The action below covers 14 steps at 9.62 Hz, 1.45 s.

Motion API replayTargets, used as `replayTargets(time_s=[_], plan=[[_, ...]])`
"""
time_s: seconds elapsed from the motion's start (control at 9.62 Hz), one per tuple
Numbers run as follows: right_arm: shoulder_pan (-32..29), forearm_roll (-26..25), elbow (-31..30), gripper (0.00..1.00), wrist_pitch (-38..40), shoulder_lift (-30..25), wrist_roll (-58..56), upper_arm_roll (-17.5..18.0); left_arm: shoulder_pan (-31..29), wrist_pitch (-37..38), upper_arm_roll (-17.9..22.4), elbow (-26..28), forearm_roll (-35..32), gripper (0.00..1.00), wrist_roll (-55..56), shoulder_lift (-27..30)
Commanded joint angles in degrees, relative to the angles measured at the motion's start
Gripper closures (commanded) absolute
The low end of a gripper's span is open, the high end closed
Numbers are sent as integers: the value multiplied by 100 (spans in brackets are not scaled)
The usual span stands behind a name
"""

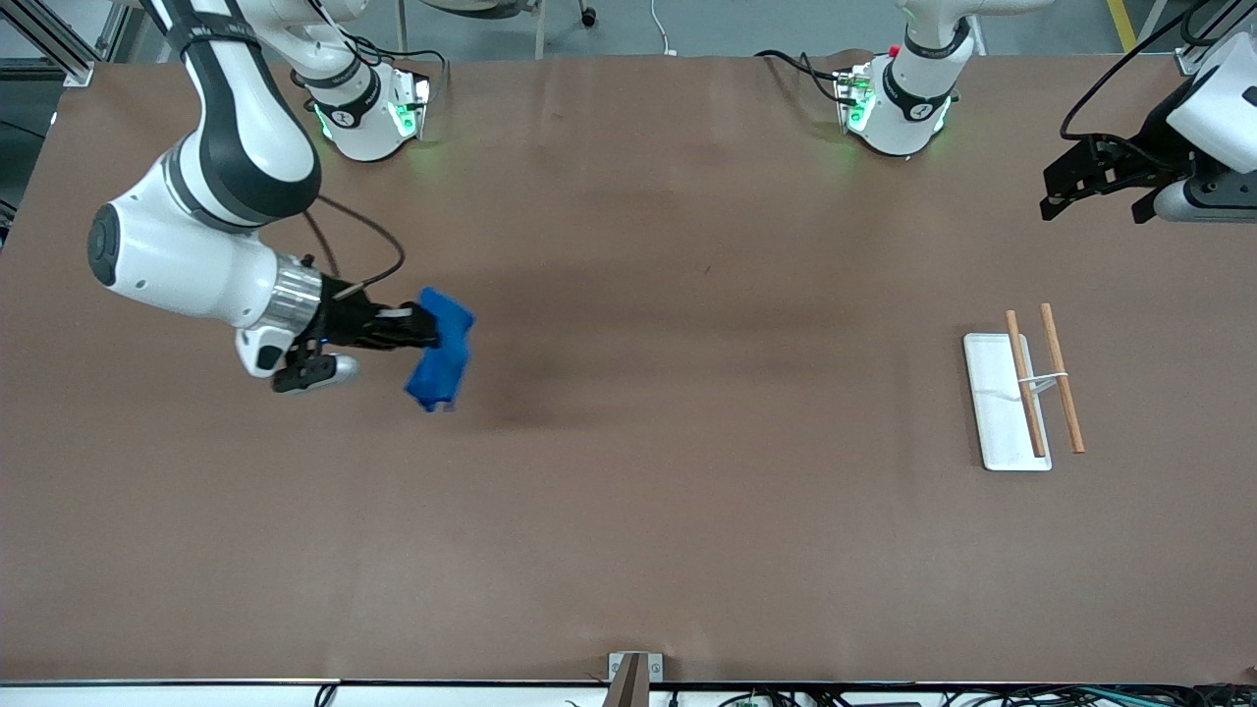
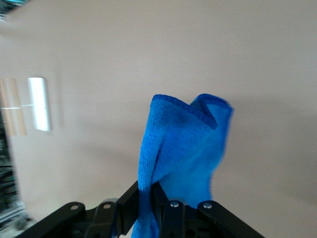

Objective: Right arm passes towel to left arm to hang
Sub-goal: 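Lift the towel with the right gripper while the left gripper approaches, then carry the towel toward the left gripper while the left gripper reaches it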

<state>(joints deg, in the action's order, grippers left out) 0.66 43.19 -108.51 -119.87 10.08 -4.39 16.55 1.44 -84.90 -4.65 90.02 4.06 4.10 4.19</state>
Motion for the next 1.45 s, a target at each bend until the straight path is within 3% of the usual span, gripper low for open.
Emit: replayTargets(time_s=[0.0, 0.21, 0.42, 0.73, 1.04, 1.35], plan=[[74, 1177, 418, 100, -359, 423, 34, 435, -290, 17, 34, 181, 592, 0, -76, -260], [101, 2250, 480, 100, -1377, 704, 8, 1163, -311, 17, -1, 217, 981, 0, -84, -593], [179, 3715, 672, 100, -1627, 916, -36, 1552, -511, -44, 34, 165, 2328, 0, -93, -1075], [364, 5247, 761, 100, -1654, 925, -262, 1711, -636, -229, 34, 200, 4299, 0, -609, -1910], [452, 7364, 735, 100, -1575, 1170, -2357, 1922, -618, 77, -10, 226, 6136, 0, -902, -2824], [461, 8492, 744, 100, -962, 1679, -3759, 2072, -583, 587, -80, 549, 7350, 0, -998, -3195]])
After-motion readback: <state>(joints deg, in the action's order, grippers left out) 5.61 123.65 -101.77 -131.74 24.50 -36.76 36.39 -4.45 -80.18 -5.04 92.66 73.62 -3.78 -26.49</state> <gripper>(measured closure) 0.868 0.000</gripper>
